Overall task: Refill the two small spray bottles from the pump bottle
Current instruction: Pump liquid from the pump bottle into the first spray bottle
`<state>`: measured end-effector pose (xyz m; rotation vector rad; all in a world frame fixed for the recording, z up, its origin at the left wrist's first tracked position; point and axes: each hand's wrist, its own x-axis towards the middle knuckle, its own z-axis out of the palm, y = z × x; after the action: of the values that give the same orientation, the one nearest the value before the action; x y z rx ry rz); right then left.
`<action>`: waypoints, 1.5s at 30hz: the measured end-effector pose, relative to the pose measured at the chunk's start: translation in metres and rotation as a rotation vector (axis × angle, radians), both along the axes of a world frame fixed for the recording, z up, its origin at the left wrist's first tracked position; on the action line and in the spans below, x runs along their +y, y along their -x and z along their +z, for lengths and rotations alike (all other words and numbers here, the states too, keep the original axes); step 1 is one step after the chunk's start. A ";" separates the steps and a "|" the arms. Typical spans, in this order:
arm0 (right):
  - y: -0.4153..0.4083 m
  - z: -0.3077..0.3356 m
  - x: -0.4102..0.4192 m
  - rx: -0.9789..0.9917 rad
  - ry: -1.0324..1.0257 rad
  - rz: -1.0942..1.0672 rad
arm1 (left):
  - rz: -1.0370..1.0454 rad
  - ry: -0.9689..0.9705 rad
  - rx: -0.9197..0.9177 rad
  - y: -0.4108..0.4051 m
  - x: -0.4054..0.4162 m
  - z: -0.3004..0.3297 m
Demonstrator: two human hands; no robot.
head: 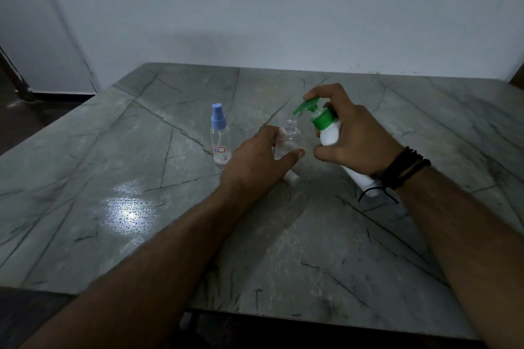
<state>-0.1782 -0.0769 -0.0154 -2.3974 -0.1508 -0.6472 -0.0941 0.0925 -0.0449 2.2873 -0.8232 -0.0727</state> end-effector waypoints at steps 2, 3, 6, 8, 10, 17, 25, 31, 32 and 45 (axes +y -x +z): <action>0.000 0.000 0.000 -0.003 0.000 0.005 | 0.004 0.009 -0.002 0.000 0.000 -0.001; 0.000 0.000 0.000 -0.002 -0.002 0.006 | 0.005 0.012 -0.002 0.000 0.000 -0.001; -0.001 0.000 0.000 0.003 0.000 0.001 | 0.000 0.013 0.000 0.001 0.000 0.000; 0.000 0.000 0.000 0.002 -0.001 -0.006 | -0.004 0.020 -0.001 0.001 0.001 0.000; 0.000 0.000 0.000 -0.004 0.000 -0.008 | -0.006 0.020 -0.002 0.001 0.001 0.000; -0.001 0.000 0.001 0.013 -0.003 0.000 | -0.004 0.019 0.003 0.001 0.001 0.001; -0.001 0.000 0.001 0.005 -0.003 0.002 | 0.006 0.021 -0.013 0.001 0.000 -0.001; -0.001 -0.001 -0.001 -0.003 0.000 0.002 | -0.003 0.010 -0.013 -0.001 0.000 -0.002; -0.001 -0.001 -0.001 -0.011 0.002 0.005 | -0.003 0.013 -0.013 -0.001 -0.001 -0.003; 0.000 -0.001 -0.002 -0.018 0.014 0.008 | 0.006 -0.007 -0.008 0.001 -0.001 0.001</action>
<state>-0.1780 -0.0785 -0.0163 -2.4038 -0.1731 -0.6664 -0.0953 0.0916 -0.0437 2.2977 -0.8209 -0.0636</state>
